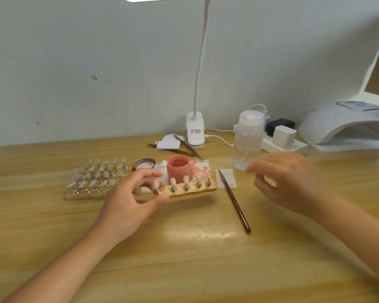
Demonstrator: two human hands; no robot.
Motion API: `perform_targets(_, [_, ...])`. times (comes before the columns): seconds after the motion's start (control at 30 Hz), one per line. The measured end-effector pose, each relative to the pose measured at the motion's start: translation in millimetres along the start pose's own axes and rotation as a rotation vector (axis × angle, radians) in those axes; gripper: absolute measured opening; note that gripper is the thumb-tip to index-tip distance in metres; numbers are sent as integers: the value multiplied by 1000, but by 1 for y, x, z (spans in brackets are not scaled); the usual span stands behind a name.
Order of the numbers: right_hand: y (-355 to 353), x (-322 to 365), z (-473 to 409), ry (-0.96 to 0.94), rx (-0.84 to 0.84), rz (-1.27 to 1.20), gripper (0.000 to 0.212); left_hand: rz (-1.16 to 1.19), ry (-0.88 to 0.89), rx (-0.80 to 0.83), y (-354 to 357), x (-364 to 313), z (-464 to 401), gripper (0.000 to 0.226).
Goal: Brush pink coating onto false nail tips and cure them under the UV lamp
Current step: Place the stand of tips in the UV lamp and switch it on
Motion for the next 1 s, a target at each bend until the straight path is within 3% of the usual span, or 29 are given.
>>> perform_targets(0.07, [-6, -19, 8, 190, 60, -116, 14, 47, 23, -15, 0, -12, 0, 35])
perform_targets(0.2, [-3, -52, 22, 466, 334, -232, 27, 123, 28, 34, 15, -46, -6, 36])
perform_targets(0.43, [-23, -94, 39, 762, 401, -532, 23, 269, 12, 155, 100, -104, -26, 37])
perform_targets(0.53, [-43, -122, 55, 922, 294, -649, 24, 321, -4, 177, 145, -123, -35, 37])
perform_targets(0.63, [-57, -150, 78, 1214, 25, -993, 22, 347, -2, 185, 185, -139, -40, 39])
perform_targets(0.73, [-67, -166, 98, 1350, -144, -1272, 33, 376, -13, 189, 222, -152, -48, 41])
perform_targets(0.8, [-71, -172, 107, 1383, -186, -1333, 36, 379, 0, 213, 244, -157, -55, 42])
perform_targets(1.0, [-67, -191, 127, 1458, -331, -1313, 16, 404, 23, 261, 291, -161, -79, 47])
Point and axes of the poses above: each hand's wrist, its own z-axis away from the middle knuckle, its own y-axis out of the palm, x = y × z, the point moved 3 cm from there along -z, towards the middle knuckle, and after that the axes turned 2 degrees about -x, right-handed, at the moved point
